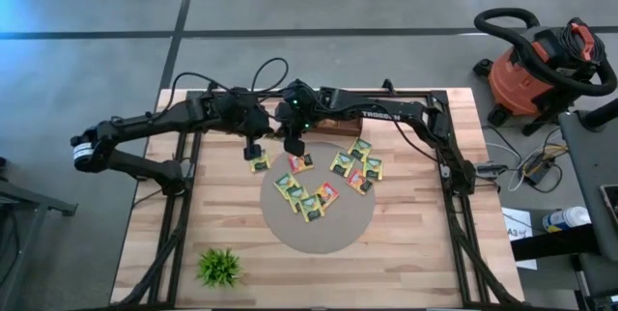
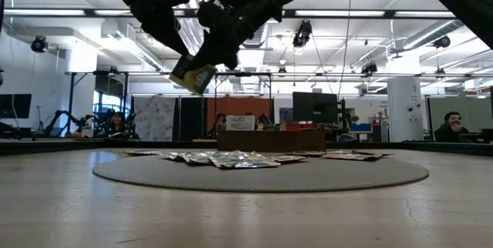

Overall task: Pick & Place Tea
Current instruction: Put the yellow tea bag into the right section of the wooden organizer

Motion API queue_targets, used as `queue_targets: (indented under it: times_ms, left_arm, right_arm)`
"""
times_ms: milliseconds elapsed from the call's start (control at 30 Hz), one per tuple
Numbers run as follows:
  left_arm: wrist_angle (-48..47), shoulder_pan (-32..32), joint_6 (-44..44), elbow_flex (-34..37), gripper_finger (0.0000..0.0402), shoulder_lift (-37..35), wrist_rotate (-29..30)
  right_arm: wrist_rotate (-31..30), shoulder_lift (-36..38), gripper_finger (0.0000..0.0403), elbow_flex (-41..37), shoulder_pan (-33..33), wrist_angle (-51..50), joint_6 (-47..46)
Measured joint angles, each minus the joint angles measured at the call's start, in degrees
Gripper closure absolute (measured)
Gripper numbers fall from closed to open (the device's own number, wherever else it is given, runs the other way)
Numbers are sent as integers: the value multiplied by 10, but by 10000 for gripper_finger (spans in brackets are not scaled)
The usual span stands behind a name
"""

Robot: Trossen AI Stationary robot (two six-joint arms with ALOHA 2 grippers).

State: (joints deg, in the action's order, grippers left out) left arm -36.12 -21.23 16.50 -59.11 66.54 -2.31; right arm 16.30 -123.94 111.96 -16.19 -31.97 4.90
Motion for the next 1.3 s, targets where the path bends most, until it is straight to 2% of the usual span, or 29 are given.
queue_targets:
  times_ms: [200,333,533,733,800,933,1067,1300]
  left_arm:
    - [-2,0,-29,1,401,-8,3]
    - [0,0,-75,1,401,-28,39]
    - [-15,0,-193,13,380,-113,97]
    - [57,0,-327,111,369,-239,129]
    - [116,0,-349,156,368,-279,130]
    - [182,0,-368,227,368,-341,136]
    - [199,0,-402,273,368,-369,167]
    - [294,0,-432,325,367,-370,168]
  right_arm:
    - [0,0,393,-9,-1,-13,13]
    - [0,1,394,-14,-3,-5,12]
    - [6,1,394,-17,-22,21,-34]
    - [77,4,394,-17,-49,142,-134]
    - [106,5,394,-17,-54,185,-172]
    - [111,6,394,-15,-56,223,-204]
    - [128,7,394,-6,-53,225,-220]
    - [119,7,394,0,-52,260,-243]
